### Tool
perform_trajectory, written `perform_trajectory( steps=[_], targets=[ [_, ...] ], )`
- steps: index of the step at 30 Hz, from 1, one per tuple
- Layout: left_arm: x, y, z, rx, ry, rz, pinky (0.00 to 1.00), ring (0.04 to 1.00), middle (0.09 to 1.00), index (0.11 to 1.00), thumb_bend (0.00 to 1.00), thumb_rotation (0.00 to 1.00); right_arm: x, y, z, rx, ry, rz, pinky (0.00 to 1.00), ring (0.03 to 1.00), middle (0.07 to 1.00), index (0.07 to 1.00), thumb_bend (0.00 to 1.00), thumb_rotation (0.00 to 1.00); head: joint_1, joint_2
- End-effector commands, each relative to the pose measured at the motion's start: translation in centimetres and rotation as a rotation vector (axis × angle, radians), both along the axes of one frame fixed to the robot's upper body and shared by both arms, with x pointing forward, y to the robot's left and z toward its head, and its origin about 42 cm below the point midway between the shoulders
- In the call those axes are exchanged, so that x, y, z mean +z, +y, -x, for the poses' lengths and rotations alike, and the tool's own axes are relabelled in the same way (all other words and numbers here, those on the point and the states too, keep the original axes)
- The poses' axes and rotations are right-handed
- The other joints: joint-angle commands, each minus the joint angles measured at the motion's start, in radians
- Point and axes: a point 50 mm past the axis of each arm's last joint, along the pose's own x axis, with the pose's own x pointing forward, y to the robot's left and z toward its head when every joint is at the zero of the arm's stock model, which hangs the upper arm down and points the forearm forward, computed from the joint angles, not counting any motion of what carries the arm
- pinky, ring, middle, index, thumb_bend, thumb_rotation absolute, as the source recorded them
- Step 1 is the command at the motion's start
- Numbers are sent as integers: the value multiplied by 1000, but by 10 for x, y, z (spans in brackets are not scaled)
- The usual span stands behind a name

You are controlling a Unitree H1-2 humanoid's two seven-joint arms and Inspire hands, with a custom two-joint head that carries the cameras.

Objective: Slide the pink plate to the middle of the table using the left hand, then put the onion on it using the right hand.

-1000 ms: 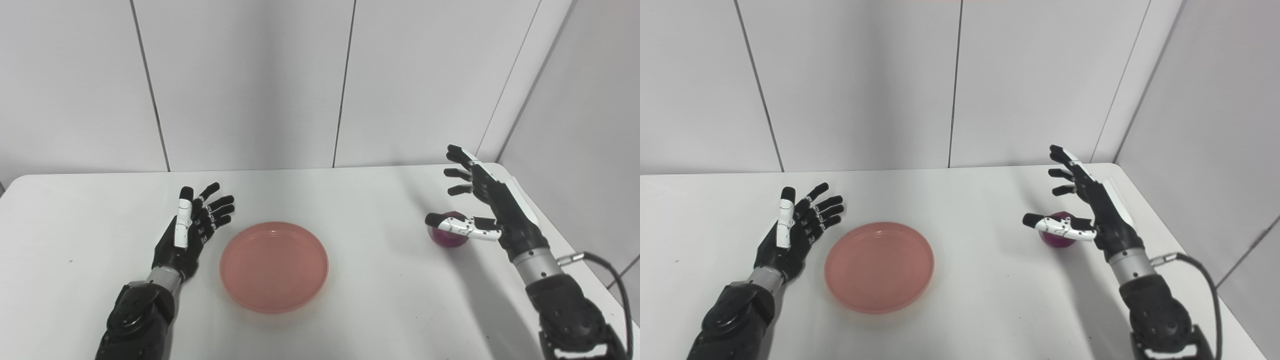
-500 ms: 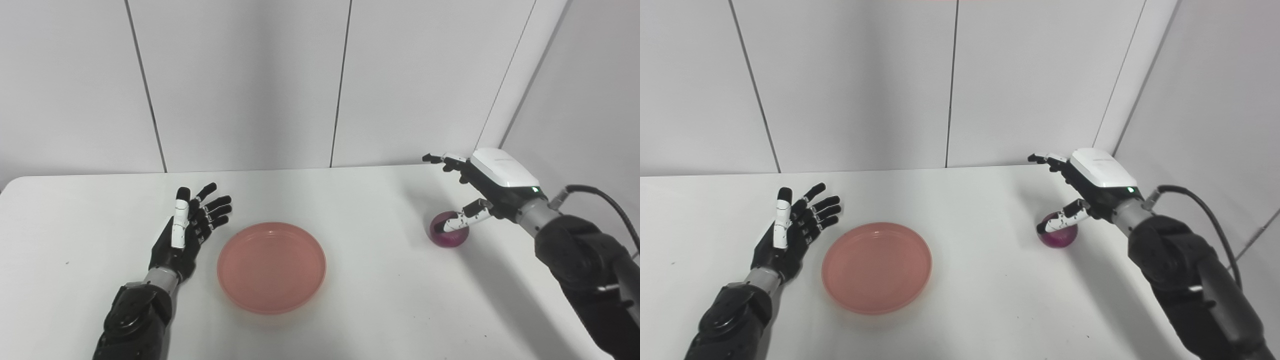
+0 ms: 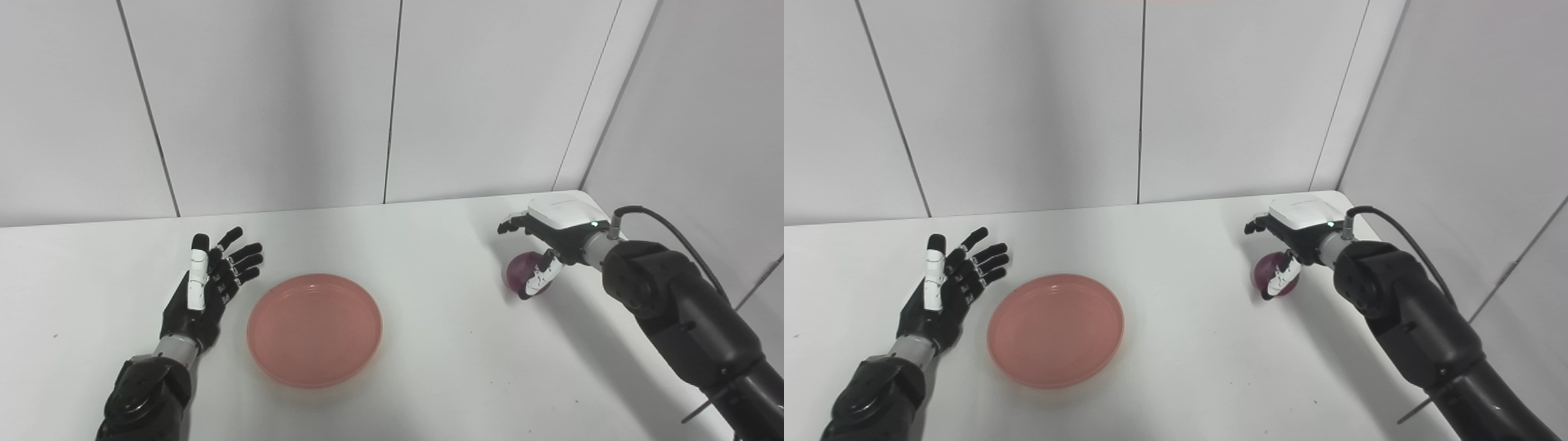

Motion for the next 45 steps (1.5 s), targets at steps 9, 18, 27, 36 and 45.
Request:
perform_trajectory(
  steps=[9,18,27,36,45],
  targets=[
    [-36,9,15,9,145,-9,866,825,781,892,862,1000,14,-10,-16,-67,12,47,635,811,846,801,1000,307,2,0],
    [-36,9,16,10,144,-13,851,820,778,888,865,1000,11,-15,-20,-79,35,53,613,807,850,795,1000,287,5,1],
    [-35,8,16,11,146,-17,851,822,779,887,855,1000,7,-11,-19,-77,49,61,594,799,845,806,1000,304,10,-1],
    [-36,8,16,9,148,-18,849,823,779,886,869,1000,8,-10,-20,-84,56,37,603,790,838,800,1000,291,13,-1],
    [-37,9,15,4,150,-24,851,818,777,886,862,1000,5,-6,-21,-68,54,2,583,762,825,798,1000,273,18,-1]
  ],
)
